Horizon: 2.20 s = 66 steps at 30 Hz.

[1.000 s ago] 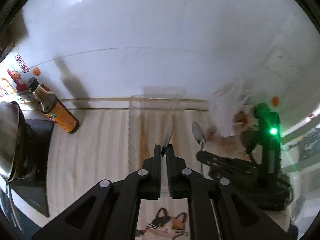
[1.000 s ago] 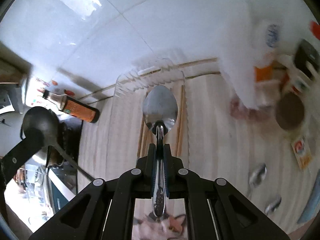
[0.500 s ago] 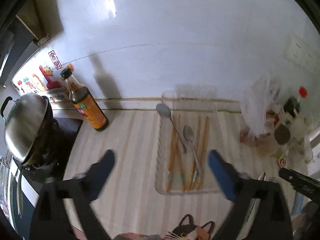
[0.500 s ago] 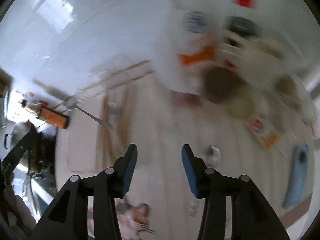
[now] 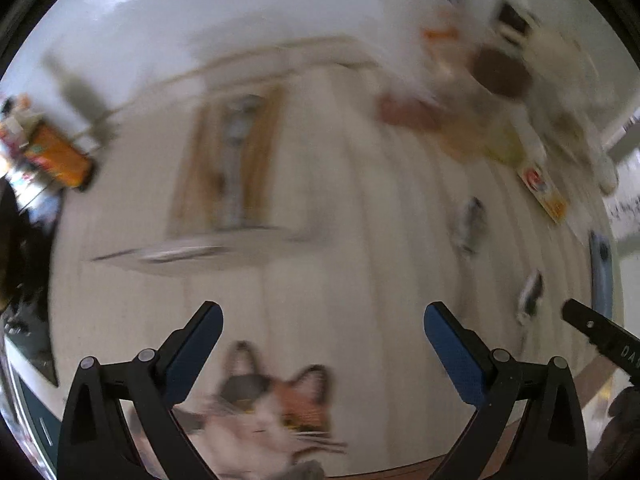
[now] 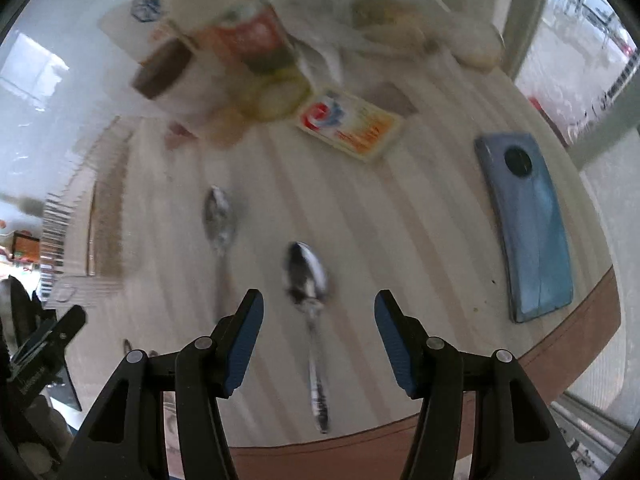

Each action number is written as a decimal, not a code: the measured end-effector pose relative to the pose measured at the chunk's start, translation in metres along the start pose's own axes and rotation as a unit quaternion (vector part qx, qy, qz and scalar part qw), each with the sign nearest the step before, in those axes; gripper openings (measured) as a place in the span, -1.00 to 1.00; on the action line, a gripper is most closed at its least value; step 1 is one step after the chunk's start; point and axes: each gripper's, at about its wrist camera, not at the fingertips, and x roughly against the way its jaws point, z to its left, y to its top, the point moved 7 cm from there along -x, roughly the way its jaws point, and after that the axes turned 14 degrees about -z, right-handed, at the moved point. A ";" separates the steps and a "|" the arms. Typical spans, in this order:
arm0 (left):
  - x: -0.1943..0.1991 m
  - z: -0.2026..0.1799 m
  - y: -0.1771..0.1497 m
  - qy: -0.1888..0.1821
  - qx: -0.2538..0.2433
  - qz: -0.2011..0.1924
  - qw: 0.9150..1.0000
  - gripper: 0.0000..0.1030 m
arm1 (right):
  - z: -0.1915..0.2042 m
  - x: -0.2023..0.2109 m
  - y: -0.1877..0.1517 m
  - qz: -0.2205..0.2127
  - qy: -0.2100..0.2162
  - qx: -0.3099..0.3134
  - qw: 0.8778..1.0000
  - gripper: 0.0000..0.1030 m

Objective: Organize utensils
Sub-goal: 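Return both tools to the counter and grasp another metal spoon each, then lift the spoon in the left tool while the right tool lifts its spoon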

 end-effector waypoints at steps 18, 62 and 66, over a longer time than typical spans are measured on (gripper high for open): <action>-0.063 -0.094 -0.007 -0.049 -0.062 0.077 0.994 -0.92 | -0.029 -0.012 -0.008 0.037 0.017 -0.020 0.999 0.11; 0.017 0.088 -0.105 -0.009 0.051 0.099 0.994 -0.91 | 0.126 -0.069 -0.118 0.101 -0.045 0.240 0.965 -0.85; 0.007 0.073 -0.104 -0.007 0.049 0.097 0.994 -0.92 | 0.119 -0.062 -0.113 0.093 -0.046 0.229 0.968 -0.85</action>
